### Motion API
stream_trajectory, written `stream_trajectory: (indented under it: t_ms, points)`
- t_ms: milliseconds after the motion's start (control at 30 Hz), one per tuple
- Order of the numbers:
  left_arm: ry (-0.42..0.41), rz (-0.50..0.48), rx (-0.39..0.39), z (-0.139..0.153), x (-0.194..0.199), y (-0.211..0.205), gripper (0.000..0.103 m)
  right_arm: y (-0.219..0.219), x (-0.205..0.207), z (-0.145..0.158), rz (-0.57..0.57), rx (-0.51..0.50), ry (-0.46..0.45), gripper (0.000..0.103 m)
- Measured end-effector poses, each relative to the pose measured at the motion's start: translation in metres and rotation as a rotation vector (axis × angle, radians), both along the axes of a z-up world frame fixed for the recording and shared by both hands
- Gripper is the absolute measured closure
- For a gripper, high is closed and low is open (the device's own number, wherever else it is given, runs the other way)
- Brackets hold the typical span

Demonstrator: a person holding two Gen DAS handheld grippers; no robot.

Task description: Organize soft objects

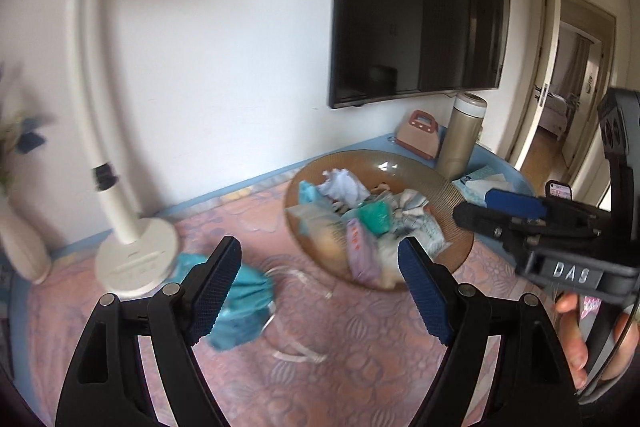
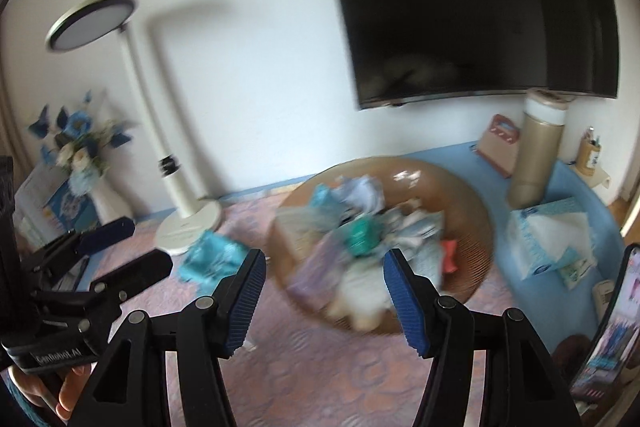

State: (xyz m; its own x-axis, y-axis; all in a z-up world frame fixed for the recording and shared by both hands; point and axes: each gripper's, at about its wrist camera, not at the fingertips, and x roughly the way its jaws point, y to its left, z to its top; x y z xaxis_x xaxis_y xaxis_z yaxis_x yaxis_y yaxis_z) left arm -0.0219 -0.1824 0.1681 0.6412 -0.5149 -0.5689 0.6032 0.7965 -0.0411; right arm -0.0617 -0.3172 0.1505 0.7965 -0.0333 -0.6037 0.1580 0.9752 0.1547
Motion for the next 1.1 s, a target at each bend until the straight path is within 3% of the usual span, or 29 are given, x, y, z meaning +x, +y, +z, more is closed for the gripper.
stream_trajectory:
  t_ms: [100,233,367,467,600,667,900,1100]
  points:
    - [0.028,0.066,-0.012,-0.016,-0.011,0.035,0.015,0.04,-0.001,-0.03,0.06,0.007,0.032,0.039]
    - [0.106,0.189,0.039,-0.071,-0.011,0.075,0.015,0.088,0.012,-0.085,0.105,-0.086,0.107,0.036]
    - [0.171,0.284,0.109,-0.134,-0.004,0.103,0.015,0.102,0.027,-0.123,0.108,-0.151,0.16,0.036]
    - [0.224,0.311,0.112,-0.159,0.0,0.119,0.015,0.102,0.032,-0.14,0.092,-0.182,0.174,0.036]
    - [0.233,0.309,0.061,-0.158,-0.002,0.13,0.015,0.094,0.034,-0.146,0.09,-0.145,0.191,0.035]
    - [0.238,0.303,0.074,-0.16,-0.005,0.128,0.015,0.092,0.032,-0.146,0.086,-0.134,0.187,0.025]
    - [0.176,0.301,0.106,-0.154,-0.017,0.12,0.014,0.099,0.029,-0.146,0.088,-0.175,0.18,0.02]
    - [0.19,0.309,0.097,-0.154,-0.013,0.122,0.014,0.106,0.027,-0.145,0.099,-0.208,0.166,0.016]
